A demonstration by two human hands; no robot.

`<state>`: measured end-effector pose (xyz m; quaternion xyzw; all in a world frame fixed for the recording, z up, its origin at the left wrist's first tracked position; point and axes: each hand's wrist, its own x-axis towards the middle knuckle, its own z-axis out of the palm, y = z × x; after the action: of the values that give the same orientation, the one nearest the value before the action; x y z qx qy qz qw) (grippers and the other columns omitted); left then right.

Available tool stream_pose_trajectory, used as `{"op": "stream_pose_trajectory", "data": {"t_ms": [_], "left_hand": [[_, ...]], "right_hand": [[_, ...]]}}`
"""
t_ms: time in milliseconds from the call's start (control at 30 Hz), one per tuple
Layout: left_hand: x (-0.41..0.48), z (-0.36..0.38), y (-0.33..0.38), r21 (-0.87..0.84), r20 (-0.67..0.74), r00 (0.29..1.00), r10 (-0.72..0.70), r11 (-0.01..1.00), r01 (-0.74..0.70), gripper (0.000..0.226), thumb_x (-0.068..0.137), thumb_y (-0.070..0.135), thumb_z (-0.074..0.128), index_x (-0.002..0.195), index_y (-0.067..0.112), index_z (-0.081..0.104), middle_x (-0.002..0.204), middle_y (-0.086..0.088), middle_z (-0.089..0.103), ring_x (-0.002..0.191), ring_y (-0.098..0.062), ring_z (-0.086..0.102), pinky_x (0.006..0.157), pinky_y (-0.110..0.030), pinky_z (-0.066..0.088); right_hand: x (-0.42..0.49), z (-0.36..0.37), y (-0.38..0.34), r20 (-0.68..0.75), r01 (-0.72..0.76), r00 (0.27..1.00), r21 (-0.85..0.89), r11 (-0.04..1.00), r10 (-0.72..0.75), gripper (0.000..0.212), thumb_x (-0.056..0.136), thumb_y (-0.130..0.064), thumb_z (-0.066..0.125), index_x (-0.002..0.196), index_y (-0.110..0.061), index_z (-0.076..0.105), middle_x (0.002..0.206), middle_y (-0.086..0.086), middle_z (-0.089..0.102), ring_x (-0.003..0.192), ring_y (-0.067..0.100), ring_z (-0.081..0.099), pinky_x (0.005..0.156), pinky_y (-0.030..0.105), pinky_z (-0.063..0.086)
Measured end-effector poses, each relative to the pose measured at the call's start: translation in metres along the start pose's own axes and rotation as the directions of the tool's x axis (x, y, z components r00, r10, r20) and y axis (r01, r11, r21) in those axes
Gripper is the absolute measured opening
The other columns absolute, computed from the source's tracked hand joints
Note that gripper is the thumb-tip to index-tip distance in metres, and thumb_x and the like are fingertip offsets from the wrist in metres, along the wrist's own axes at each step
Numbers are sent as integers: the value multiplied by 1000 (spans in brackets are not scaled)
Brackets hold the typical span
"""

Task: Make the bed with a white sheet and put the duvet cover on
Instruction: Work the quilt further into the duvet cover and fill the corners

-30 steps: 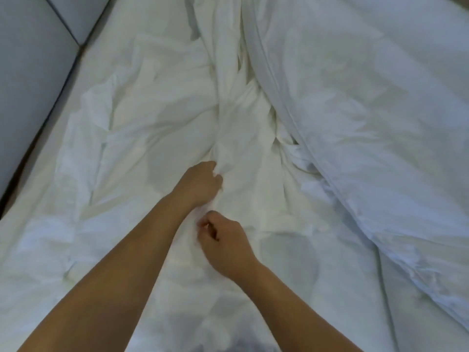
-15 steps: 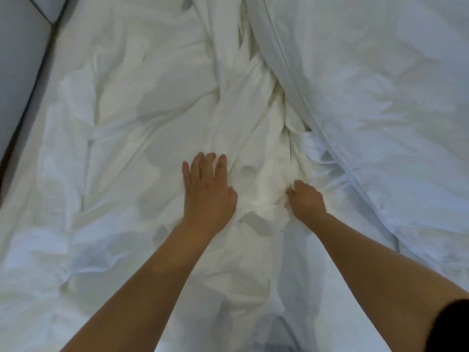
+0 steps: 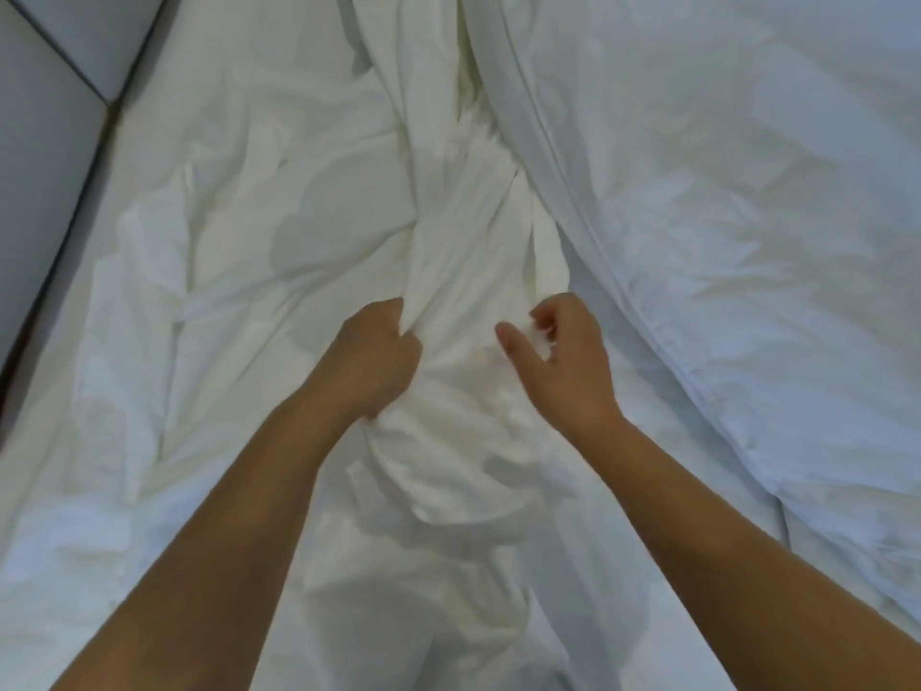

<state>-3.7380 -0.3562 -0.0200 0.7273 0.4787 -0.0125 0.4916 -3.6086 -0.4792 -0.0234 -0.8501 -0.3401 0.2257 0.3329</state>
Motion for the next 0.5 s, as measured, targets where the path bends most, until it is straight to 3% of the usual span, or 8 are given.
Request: {"op": "stream_pose_trajectory", "data": {"t_ms": [33,67,133,200,267,300,400,500], "left_hand": [[-11,-18,-7,-24,14,1000,14,1000,-14,21,84,11,45,80,24,61,75,11,61,66,-4,57,53,-20,42],[-22,-39,-12,-88,47,999,11,996,-7,20,78,15,48,74,26,64,67,12,64,60,0,59,50,-14,43],[-40,-70,-24,-191,131,991,-39,980,63,23,67,19,49,68,30,69,66,12,69,58,1,63,46,-10,44],[-44,-81,-40,-13,162,970,-180,983,184,18,81,15,52,74,23,67,76,3,71,67,-10,66,55,-20,48],[-38,-81,-49,370,20,960,-280,894,253,11,91,19,49,97,18,58,104,-7,64,89,-23,60,75,-31,48],[-33,-79,-49,420,-82,966,-246,870,257,22,91,22,50,113,17,53,117,-8,58,100,-26,56,84,-33,45],[-8,-71,-20,-112,-268,951,-156,985,130,50,90,42,53,135,20,45,130,2,52,112,-16,51,90,-30,37],[31,-50,28,-337,68,981,-180,922,192,69,84,61,53,137,19,43,129,4,55,104,-14,56,78,-26,43]], "right_hand": [[14,-4,-3,-7,-172,985,89,981,173,57,79,-49,68,121,-16,47,114,0,50,110,20,48,94,34,42],[26,-3,-7,112,-330,943,171,928,315,80,77,-49,70,140,-17,32,133,3,42,125,22,41,104,37,37],[33,15,-22,373,-433,871,272,859,321,88,83,-38,67,149,-23,11,146,1,35,130,19,39,107,33,35],[18,36,-44,404,-244,909,312,918,104,63,94,-19,52,148,-22,21,136,-7,46,115,1,48,99,14,35],[-5,48,-62,359,-72,932,293,954,-40,53,96,-15,39,147,-25,27,119,-20,50,90,-19,45,80,-4,30],[-12,50,-72,352,-74,935,279,957,-30,53,95,-16,36,147,-27,28,110,-27,50,84,-22,46,75,-6,31],[-30,38,-84,387,-72,921,272,960,-40,54,95,-18,33,146,-35,30,110,-27,53,87,-13,52,77,-2,38],[-41,25,-83,422,-37,904,234,971,-67,51,97,-20,31,145,-38,30,118,-16,60,95,0,58,85,14,47]]}}
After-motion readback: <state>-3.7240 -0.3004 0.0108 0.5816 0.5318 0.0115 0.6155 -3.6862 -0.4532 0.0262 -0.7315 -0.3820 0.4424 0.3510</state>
